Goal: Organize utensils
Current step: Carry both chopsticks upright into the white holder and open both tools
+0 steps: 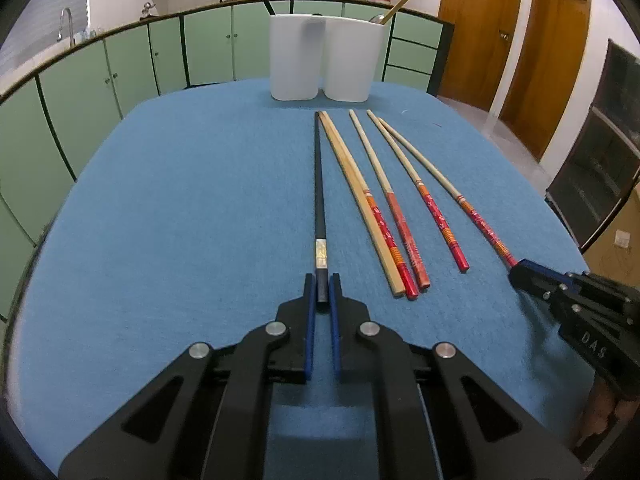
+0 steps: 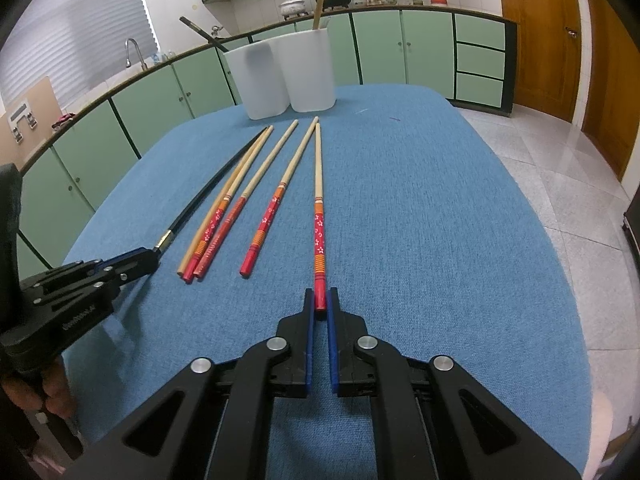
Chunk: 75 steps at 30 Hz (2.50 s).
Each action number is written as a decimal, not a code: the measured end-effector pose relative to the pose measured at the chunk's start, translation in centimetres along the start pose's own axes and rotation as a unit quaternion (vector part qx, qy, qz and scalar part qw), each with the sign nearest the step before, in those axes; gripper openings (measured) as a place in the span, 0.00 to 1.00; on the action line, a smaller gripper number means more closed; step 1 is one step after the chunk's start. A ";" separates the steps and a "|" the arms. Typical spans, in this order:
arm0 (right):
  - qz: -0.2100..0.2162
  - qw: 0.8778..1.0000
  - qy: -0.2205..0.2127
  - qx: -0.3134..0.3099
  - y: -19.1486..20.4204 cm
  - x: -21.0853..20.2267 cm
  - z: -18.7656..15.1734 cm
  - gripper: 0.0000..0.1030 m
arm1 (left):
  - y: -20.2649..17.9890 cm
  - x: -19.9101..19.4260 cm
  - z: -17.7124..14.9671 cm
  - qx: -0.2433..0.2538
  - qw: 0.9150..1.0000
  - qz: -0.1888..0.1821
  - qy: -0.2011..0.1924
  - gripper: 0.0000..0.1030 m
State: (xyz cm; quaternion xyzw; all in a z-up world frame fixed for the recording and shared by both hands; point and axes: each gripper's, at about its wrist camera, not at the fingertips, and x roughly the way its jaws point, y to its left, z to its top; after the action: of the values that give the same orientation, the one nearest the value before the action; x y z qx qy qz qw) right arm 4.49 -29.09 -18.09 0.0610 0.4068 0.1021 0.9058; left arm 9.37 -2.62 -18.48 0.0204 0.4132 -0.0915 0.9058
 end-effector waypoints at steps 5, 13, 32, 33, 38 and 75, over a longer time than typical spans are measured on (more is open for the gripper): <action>-0.016 0.999 -0.034 -0.023 0.1 -2.5 1.7 0.05 | 0.1 -2.8 1.4 0.024 0.999 0.014 -0.029 0.05; -0.015 0.993 -0.113 -0.041 -0.3 -7.7 6.6 0.05 | 0.5 -8.3 5.9 0.033 0.993 0.018 -0.109 0.05; 0.049 0.978 -0.195 -0.048 0.1 -12.8 18.4 0.05 | 0.0 -11.3 15.6 0.013 0.982 -0.033 -0.187 0.05; 0.049 0.978 -0.197 -0.049 0.2 -12.8 18.6 0.05 | 0.0 -11.4 15.8 0.013 0.981 -0.034 -0.190 0.05; 0.069 0.973 -0.213 -0.054 0.8 -13.6 20.0 0.05 | 0.1 -12.9 17.1 0.013 0.976 -0.036 -0.216 0.05; 0.027 0.977 -0.198 -0.080 2.5 -3.5 33.7 0.05 | -0.3 -4.1 32.7 0.005 0.954 0.006 -0.298 0.05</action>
State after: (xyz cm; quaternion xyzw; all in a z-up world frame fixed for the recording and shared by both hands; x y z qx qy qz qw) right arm 27.10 -28.44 7.20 0.0180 0.2083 0.1450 0.9671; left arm 31.02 -5.93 6.12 -0.0003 0.1237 -0.0901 0.9882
